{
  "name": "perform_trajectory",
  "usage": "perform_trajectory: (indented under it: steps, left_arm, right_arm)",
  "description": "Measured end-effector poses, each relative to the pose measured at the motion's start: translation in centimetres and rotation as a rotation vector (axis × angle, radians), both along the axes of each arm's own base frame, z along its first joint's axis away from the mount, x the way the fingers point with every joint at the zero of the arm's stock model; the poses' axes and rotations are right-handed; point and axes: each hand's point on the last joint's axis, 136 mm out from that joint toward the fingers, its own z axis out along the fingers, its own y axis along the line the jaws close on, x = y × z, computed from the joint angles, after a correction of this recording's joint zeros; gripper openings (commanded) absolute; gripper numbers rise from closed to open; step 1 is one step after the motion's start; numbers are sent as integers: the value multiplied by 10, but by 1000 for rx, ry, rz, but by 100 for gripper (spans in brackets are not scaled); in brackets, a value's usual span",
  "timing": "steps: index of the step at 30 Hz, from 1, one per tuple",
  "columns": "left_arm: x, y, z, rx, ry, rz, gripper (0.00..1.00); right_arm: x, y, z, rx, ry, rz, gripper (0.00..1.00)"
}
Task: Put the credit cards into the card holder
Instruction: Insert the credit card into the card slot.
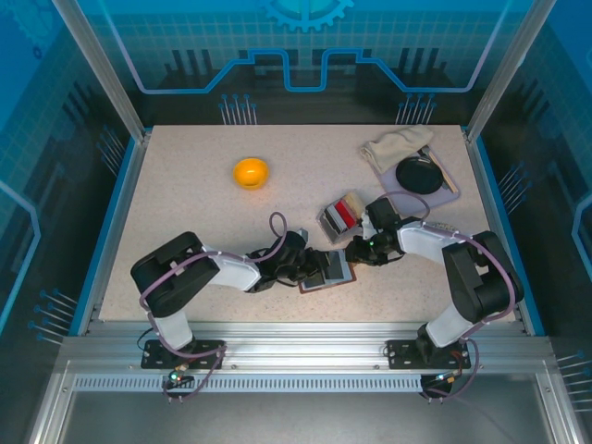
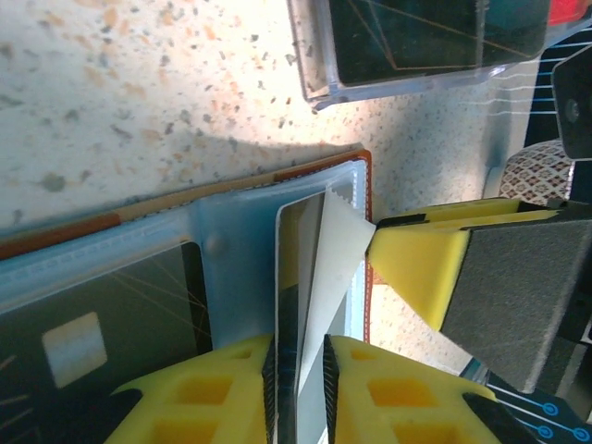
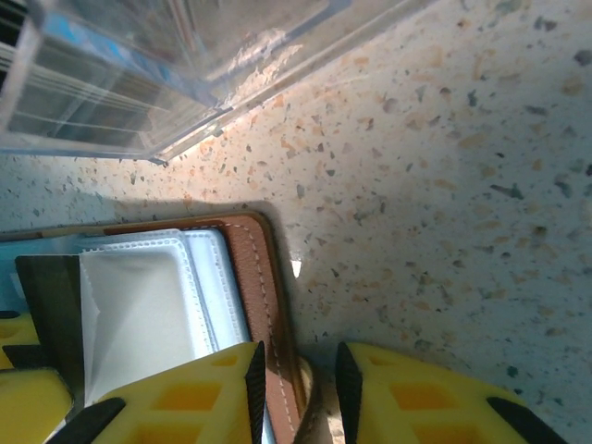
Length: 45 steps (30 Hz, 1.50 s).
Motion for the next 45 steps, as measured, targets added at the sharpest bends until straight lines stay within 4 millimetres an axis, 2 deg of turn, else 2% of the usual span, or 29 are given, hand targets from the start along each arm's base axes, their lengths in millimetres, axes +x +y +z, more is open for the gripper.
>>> perform_trajectory:
  steps: [5,9,14,19,24,30,38,45]
  left_arm:
    - [-2,2,-4,25,10,-7,14]
    - [-1,1,-3,30,13,-8,13]
    - [1,-2,-6,20,26,-1,14]
    - [2,-7,-6,-11,46,9,15]
    - [3,-9,-4,-20,50,10,23]
    - [-1,-4,-1,16,53,7,26]
    - [-6,5,-5,68,66,9,18]
    - [-4,-2,-6,81,72,-17,16]
  right_arm:
    - [0,0,0,2,0,2,24]
    - [-2,1,-2,13,10,4,19]
    - [-3,1,-2,21,14,2,16]
    - [-3,2,-2,31,15,0,16]
    - [-3,2,-3,33,16,-6,16]
    - [-3,2,-2,38,18,-7,16]
    - [-5,4,-2,48,26,-3,16]
    - [-5,4,-3,52,28,-1,16]
